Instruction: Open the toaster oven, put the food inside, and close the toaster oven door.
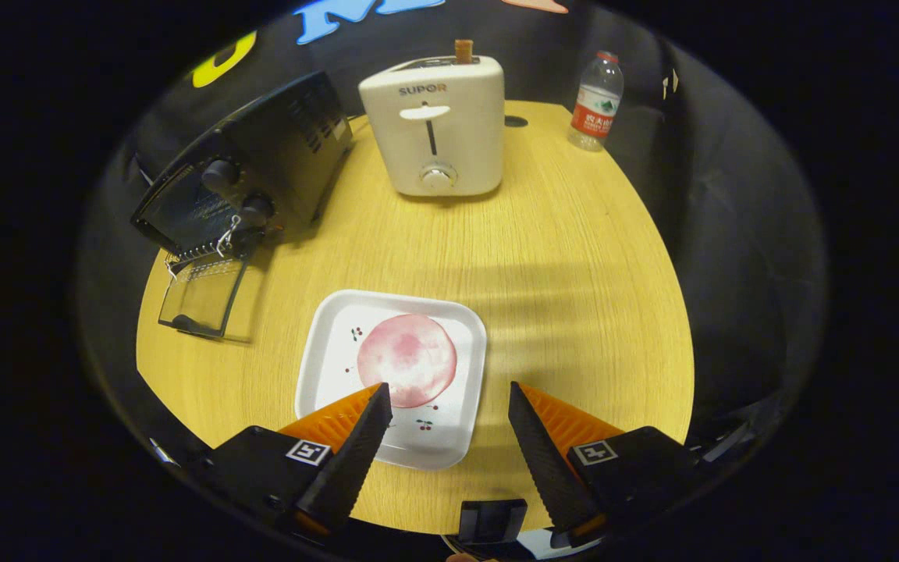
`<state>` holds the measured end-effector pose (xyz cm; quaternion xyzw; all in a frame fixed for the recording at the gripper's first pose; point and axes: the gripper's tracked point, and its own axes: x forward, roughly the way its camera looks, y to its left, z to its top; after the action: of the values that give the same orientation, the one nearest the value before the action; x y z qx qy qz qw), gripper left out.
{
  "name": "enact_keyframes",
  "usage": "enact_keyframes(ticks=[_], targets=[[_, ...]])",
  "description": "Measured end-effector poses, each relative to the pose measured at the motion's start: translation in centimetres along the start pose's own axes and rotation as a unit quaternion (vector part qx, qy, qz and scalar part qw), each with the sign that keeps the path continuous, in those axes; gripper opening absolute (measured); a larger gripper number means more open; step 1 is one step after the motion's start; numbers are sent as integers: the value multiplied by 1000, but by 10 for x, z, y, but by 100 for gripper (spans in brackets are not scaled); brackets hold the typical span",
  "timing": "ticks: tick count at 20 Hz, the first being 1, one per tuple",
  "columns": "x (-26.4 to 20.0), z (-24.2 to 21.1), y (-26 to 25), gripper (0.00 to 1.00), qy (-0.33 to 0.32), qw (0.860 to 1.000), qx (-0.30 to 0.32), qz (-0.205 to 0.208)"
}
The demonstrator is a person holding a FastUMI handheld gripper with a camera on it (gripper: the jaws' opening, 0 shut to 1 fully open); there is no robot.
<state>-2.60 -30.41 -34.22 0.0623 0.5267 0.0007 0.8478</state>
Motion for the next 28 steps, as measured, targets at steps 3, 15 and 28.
enact_keyframes(ticks=[3,15,28], targets=[[16,0,-10,97,25,999,21,10],[25,-4,-2,48,82,996,20,-7],[31,-5,-7,2,81,993,67,58]])
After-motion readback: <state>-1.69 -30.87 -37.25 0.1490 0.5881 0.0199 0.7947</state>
